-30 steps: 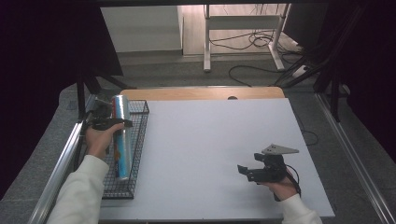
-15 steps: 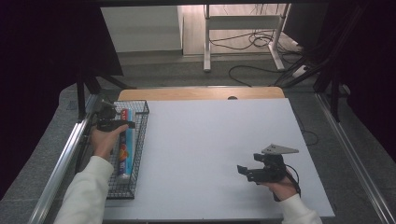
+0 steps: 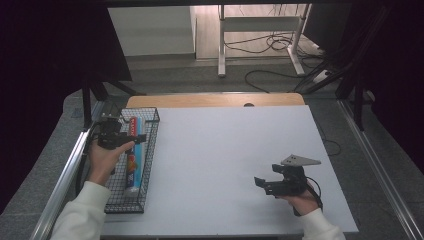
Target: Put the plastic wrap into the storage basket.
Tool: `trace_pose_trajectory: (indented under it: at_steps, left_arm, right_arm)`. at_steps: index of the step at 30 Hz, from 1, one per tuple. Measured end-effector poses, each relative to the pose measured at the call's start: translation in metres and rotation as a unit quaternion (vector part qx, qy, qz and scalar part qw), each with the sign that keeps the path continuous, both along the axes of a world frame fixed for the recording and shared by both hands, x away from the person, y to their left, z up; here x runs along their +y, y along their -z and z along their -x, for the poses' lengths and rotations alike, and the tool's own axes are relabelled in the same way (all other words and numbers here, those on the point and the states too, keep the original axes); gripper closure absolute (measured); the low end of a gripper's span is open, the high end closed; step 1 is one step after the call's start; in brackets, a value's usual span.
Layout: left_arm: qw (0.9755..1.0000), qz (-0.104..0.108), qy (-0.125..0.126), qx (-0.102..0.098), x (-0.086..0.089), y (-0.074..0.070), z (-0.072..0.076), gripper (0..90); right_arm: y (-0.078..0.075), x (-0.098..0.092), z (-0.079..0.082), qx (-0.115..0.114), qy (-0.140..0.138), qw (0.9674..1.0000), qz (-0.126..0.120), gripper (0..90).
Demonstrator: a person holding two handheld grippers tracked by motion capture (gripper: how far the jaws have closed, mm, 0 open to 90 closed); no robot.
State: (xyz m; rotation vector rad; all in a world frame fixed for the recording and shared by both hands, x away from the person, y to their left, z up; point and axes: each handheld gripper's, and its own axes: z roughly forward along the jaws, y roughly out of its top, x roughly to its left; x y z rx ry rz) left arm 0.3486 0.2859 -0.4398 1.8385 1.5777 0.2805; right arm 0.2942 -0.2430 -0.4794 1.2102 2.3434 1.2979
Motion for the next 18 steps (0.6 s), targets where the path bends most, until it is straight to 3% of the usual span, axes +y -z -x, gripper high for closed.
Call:
trace_pose_trajectory:
  at_steps: [8, 11, 16, 18]
  left_arm:
    - [0.9974, 0.007, 0.058, -0.042, -0.012, -0.008, 0.051, 17.3]
    - [0.9952, 0.025, 0.078, -0.053, -0.019, -0.005, 0.067, 17.1]
    - [0.9917, 0.033, 0.109, -0.06, -0.037, 0.0, 0.087, 15.4]
    - [0.9908, 0.025, 0.117, -0.063, -0.047, 0.003, 0.093, 14.9]
  right_arm:
    - [-0.002, -0.003, 0.001, -0.008, 0.0, 1.0, -0.001, 11.1]
    - [-0.002, -0.005, 0.001, -0.009, 0.0, 1.0, -0.001, 11.1]
    - [-0.003, -0.009, 0.002, -0.012, 0.001, 0.9999, 0.001, 11.2]
    - [-0.003, -0.011, 0.002, -0.012, 0.001, 0.9999, 0.002, 11.1]
